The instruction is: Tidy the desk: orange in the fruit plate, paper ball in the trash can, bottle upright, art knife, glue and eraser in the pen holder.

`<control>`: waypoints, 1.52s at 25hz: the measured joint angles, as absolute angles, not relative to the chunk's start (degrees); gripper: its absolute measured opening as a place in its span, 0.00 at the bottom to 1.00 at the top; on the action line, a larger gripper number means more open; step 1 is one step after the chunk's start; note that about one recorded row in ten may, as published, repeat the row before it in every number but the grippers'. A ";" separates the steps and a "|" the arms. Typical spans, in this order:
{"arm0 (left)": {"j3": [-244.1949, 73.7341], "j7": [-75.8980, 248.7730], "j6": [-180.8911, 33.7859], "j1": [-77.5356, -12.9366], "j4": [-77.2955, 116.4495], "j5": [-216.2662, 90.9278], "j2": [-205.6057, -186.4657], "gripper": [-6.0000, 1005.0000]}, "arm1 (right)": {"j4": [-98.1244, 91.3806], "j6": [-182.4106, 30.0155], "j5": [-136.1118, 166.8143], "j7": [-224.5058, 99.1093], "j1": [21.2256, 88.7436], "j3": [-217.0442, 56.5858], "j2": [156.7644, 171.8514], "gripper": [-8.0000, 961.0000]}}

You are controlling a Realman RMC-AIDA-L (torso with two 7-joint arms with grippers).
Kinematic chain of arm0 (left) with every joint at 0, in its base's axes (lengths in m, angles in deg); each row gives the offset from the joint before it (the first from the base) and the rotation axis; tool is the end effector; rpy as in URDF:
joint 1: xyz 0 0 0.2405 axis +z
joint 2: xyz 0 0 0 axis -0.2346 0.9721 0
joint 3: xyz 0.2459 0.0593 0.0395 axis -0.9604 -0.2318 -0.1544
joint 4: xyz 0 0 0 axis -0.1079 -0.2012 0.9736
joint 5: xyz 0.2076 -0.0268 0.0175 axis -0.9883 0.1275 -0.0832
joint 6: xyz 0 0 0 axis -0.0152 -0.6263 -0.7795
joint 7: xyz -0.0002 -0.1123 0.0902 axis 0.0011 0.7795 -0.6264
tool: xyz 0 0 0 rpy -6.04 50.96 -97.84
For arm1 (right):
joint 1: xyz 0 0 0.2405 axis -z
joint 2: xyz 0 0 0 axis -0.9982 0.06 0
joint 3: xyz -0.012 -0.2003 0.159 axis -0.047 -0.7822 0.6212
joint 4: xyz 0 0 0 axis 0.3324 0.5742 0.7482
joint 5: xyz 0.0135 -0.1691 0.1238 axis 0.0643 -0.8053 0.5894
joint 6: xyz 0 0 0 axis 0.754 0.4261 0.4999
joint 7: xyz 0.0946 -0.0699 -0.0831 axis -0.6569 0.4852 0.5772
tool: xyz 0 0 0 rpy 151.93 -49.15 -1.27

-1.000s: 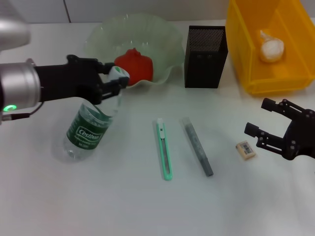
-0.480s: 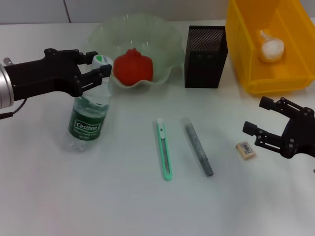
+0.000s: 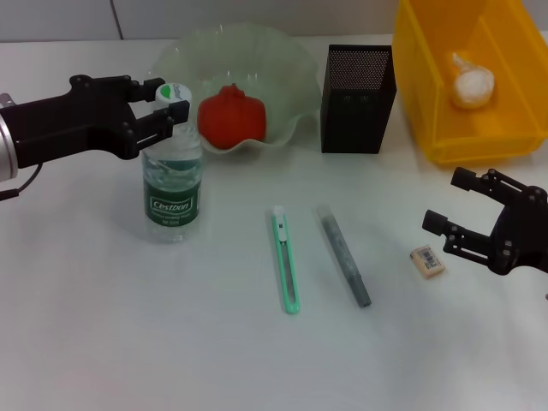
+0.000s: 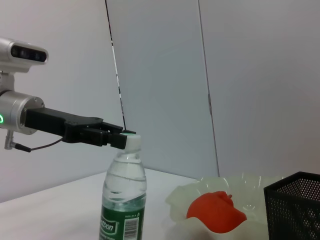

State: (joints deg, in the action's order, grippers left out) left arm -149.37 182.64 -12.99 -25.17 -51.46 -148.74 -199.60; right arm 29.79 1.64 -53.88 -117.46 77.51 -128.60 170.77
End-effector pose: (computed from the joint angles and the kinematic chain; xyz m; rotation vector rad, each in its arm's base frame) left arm -0.2304 0.3298 0.0404 -2.4803 -0.5168 -0.5547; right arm 0.3149 0.2516 0.0017 -2.3972 0.4917 0.8742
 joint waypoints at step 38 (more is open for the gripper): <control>-147.68 173.76 -12.09 -23.77 -48.90 -136.73 -199.64 0.64 | 30.02 1.64 -53.87 -118.00 77.51 -128.60 170.78 0.81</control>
